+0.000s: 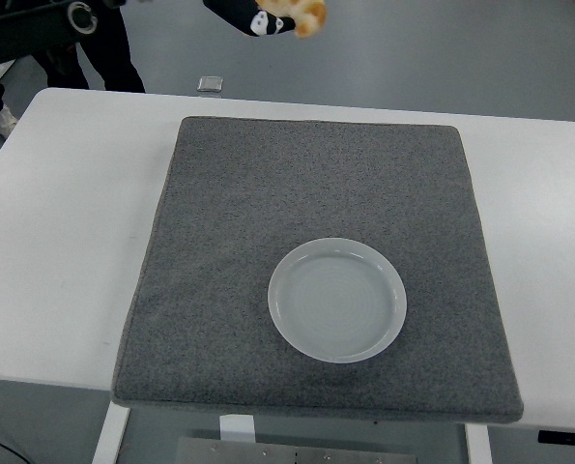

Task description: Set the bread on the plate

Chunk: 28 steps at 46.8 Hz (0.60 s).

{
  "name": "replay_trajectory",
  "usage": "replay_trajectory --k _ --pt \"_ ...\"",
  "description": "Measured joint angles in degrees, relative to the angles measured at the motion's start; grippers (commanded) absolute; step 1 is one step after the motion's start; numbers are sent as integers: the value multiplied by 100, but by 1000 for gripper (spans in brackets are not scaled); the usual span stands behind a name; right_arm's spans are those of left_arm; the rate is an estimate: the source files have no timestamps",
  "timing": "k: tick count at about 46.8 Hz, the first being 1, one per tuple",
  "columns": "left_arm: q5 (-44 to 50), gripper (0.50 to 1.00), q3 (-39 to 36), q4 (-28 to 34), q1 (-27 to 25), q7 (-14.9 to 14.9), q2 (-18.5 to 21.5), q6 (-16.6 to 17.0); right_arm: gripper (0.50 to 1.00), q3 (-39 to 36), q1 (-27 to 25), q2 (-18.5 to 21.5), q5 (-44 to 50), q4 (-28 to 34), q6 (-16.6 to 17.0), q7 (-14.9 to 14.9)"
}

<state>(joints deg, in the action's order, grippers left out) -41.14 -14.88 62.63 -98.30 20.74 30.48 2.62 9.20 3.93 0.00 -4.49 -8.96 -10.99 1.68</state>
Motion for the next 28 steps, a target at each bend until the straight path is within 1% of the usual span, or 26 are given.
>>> replay_trajectory --k 4,8,13,16,21,25,28 --pt "35 500 -1 23 -2 -77 -408 108 952 3 1 0 0 -1 0 0" --pt "38 500 -4 64 6 -185 -682 207 952 3 -6 0 1 -1 0 -1" --pt "38 500 -7 215 24 -226 -967 339 952 3 -7 0 0 -1 0 -1" --pt "38 500 -13 391 48 -227 -1061 529 952 4 -8 0 0 -1 0 0" --pt "6 500 -22 912 130 -222 -1128 921 952 3 -6 0 1 -1 0 -2" --pt "-72 500 -33 1292 320 -219 -1161 1212 952 4 -7 0 0 -1 0 -1" --pt "-94 500 -34 1420 454 -215 -1217 1312 952 3 -7 0 0 -1 0 -2"
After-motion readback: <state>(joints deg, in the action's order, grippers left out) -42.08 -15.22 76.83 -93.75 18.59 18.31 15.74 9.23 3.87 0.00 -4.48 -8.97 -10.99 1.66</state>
